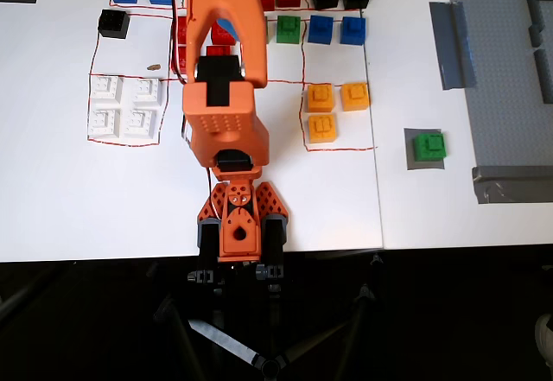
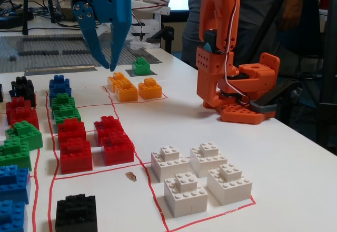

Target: Grab the block and put it in the grey marker

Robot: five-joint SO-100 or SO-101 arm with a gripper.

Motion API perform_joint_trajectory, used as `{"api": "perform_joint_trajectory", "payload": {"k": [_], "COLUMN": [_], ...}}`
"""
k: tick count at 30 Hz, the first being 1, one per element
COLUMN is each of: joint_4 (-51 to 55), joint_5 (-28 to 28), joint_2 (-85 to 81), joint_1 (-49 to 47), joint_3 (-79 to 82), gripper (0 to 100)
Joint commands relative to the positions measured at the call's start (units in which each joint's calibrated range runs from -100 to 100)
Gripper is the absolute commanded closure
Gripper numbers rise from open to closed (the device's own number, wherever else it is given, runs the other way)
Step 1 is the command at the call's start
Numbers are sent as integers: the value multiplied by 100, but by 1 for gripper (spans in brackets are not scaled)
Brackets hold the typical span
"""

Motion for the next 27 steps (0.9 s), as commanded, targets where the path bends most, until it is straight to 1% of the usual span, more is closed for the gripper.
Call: {"api": "perform_joint_trajectory", "payload": {"k": [1,12,27], "joint_4": [-200,-322,-126], "joint_5": [-122,-137,-147], "joint_2": [-805,-762,-659], "joint_1": [-277,-343,-302], "joint_3": [-151,-33,-278], "gripper": [100,100,100]}}
